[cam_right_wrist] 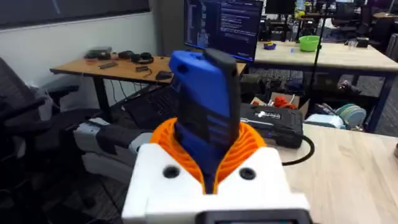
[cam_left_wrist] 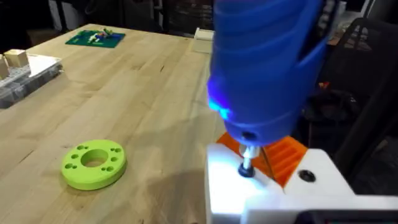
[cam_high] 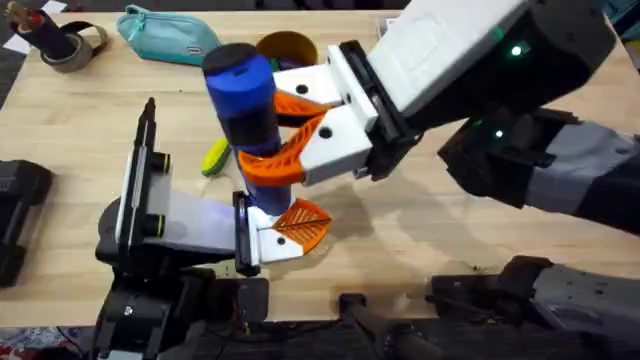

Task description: Pick up the gripper from the table and insert it into the empty holder that is missing its gripper. Then pick up a screw, insert it into the mounting hole, and use the screwdriver to tighten it. Finally, clean up the table by picking up the vegetable and placing it into the bucket.

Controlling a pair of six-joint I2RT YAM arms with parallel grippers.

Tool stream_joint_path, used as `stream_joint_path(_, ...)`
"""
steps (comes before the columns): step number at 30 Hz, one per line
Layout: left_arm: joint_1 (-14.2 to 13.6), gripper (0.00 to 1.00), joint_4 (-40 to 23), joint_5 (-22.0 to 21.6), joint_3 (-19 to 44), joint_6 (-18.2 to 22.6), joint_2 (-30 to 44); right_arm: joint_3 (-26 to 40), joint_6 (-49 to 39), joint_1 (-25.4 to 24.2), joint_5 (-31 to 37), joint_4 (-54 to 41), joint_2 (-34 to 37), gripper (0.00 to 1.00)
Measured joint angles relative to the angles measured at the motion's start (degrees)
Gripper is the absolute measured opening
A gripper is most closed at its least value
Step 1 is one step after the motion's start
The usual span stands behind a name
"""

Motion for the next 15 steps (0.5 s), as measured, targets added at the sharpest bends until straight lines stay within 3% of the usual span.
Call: stream_joint_path(15, 0.0, 0.016, 0.0, 0.1, 0.0, 0.0, 0.0, -0.4, -0.2, 0.0, 0.0, -0.1, 0.0, 0.046)
